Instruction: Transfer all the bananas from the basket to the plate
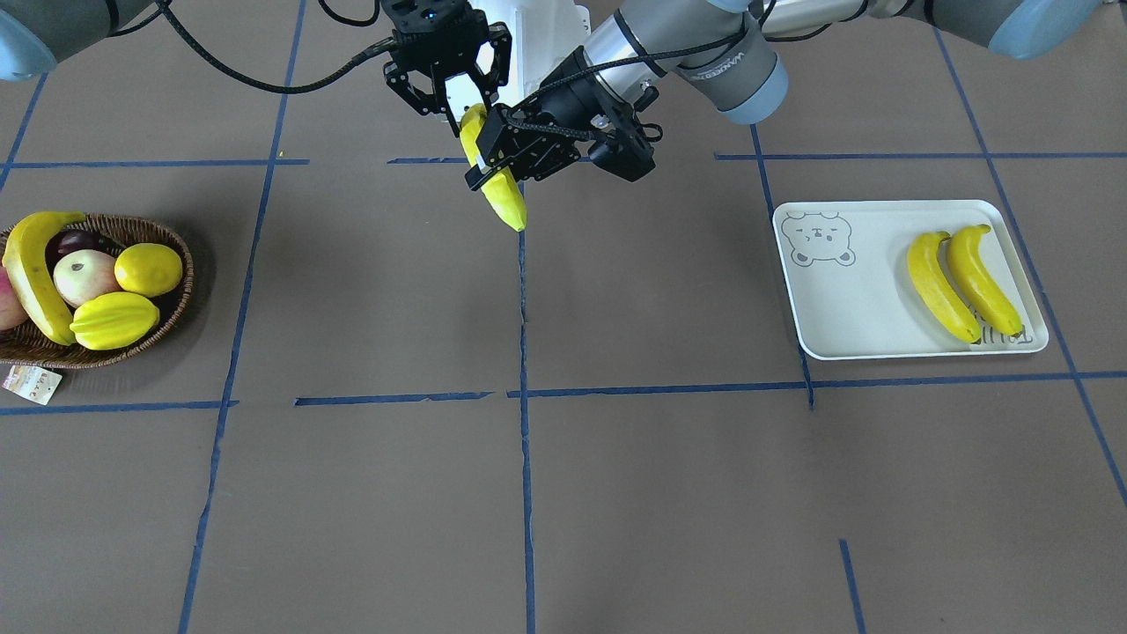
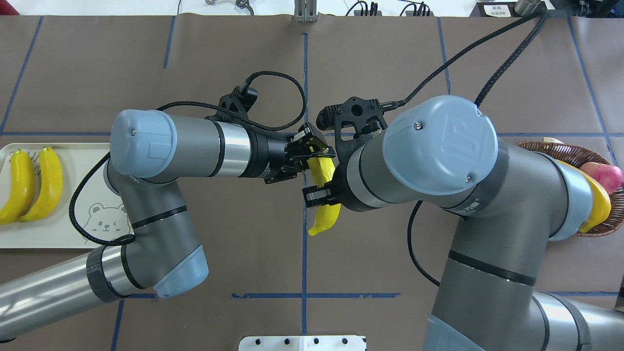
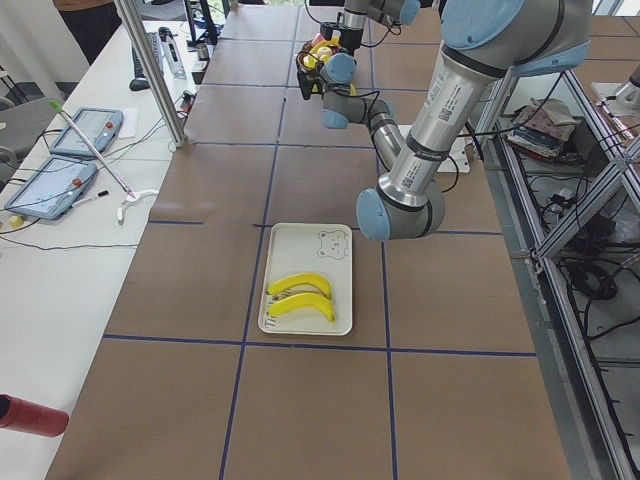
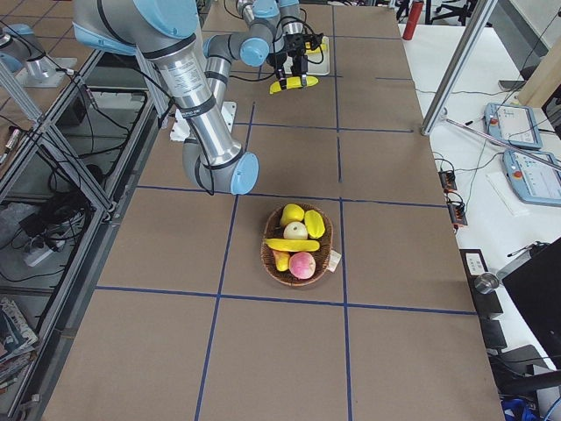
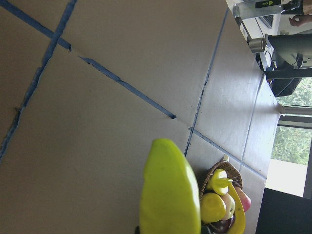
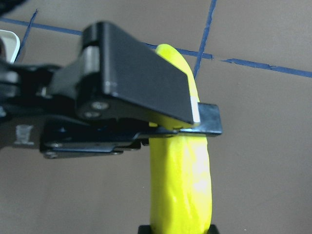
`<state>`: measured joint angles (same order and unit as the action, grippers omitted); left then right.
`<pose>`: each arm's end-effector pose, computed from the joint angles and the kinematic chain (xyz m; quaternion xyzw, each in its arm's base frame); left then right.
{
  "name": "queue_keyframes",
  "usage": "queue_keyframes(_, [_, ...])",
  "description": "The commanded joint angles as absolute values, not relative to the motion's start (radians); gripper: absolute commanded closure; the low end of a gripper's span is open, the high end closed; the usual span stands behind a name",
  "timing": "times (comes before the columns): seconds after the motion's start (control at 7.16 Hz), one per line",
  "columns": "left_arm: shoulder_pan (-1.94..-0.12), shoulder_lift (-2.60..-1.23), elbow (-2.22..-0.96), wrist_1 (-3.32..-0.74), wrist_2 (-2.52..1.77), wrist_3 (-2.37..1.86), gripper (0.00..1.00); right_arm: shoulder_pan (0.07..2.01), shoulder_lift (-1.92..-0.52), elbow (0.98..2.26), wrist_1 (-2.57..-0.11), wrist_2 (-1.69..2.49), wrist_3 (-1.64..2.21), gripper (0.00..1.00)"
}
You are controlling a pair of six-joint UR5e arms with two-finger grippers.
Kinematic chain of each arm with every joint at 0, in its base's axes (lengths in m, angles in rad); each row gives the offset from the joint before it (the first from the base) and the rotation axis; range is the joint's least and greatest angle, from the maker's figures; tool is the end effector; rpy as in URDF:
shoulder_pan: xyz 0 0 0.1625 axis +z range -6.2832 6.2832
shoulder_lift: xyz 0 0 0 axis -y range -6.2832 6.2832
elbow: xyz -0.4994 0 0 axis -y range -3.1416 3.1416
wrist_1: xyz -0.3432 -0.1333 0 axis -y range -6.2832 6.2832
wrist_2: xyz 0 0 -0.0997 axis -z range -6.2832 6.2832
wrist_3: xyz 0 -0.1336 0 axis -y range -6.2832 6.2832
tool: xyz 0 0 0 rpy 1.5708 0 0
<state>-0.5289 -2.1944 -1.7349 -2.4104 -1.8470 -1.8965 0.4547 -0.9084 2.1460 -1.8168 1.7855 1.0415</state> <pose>0.5179 -0.4149 0.2179 -0.0211 0.7258 -0.1909 0.6606 -0.4779 -0.3503 0.2200 0.1404 -0.4614 -0.0835 0.8720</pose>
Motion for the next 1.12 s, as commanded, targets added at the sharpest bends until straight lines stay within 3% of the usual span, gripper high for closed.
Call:
queue_keyframes(0.0, [-0.531,-2.194,-1.735,-2.41,-1.847,-1.894,1.0,0.456,-0.913,2.158,-1.816,1.786,1.042,0.0])
queue_keyframes(0.28, [-0.56,-2.186,-1.727,-2.375,-1.851,-1.887,1.0,0.462,-0.946,2.235,-1.818,1.789,1.04,0.0])
queue_keyframes(0.56, [-0.65,-2.186,-1.756,-2.071,-1.973,-1.767,1.0,0.469,-1.0,2.302,-1.824,1.792,1.042,0.0])
queue_keyframes(0.98, [-0.725,-2.027,-1.923,-1.761,-1.977,-1.593,1.0,0.476,-1.083,2.361,-1.825,1.793,1.042,0.0])
